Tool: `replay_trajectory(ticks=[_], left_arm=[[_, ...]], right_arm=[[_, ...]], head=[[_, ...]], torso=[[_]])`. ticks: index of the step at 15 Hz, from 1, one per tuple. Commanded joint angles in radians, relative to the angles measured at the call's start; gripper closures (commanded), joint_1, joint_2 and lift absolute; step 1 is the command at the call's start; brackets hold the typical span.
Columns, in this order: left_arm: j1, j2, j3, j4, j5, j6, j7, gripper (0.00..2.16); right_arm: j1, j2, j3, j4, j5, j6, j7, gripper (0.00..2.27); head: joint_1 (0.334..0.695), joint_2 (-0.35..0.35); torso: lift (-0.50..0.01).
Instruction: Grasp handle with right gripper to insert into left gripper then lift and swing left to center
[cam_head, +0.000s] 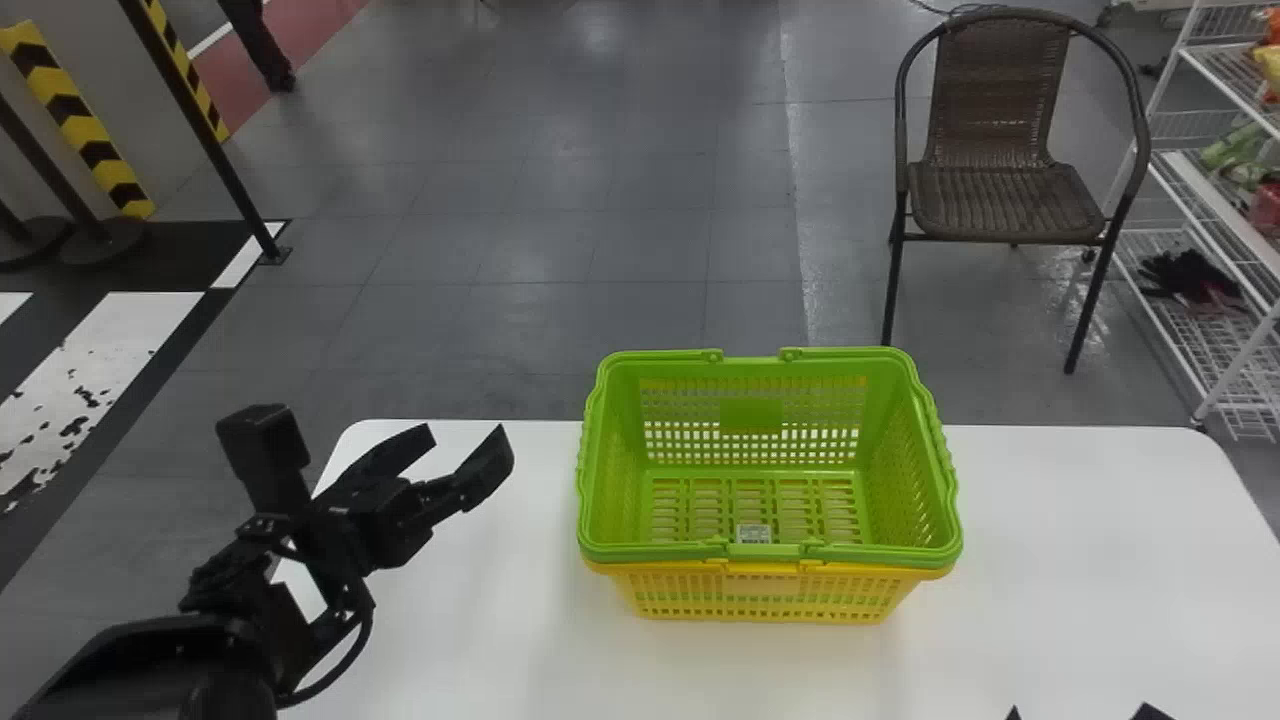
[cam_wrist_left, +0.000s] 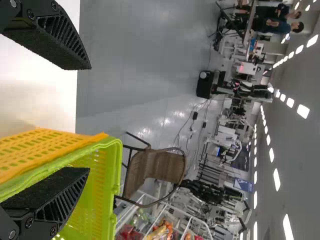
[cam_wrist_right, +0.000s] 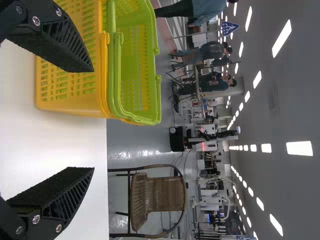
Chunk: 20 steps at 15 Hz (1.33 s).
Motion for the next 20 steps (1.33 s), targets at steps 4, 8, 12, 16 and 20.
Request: replay_trajectory(ticks=[4,8,12,16,20], left_arm=[[-0.207,-0.01,-0.005,0.233,0.076,0.148,-0.1,0.1],[-0.297,-0.013,-0.022,0.38,0.119,0.175,-0.132,0.1],[-0.357,-0.014,-0.036,0.482,0.172,0.209,-0.169,0.12],[-0.38,-0.017,-0.045,0.506,0.185,0.289,-0.198,0.12],[-0.432,-0.014,-0.064,0.565,0.163,0.307,-0.229,0.12]], right_arm=[[0.016,0.002,0.0,-0.017,0.005,0.001,-0.009,0.12],[0.026,0.002,-0.008,-0.025,0.005,0.001,-0.011,0.12],[0.032,0.002,-0.011,-0.034,0.005,0.004,-0.011,0.12],[0.037,0.0,-0.014,-0.04,0.005,0.007,-0.009,0.12],[0.045,0.0,-0.018,-0.048,0.005,0.01,-0.009,0.12]], head=[[0.695,0.116],[0.695,0.084],[0.695,0.062],[0.695,0.035],[0.695,0.005]], torso=[[0.0],[0.0],[0.0],[0.0],[0.0]])
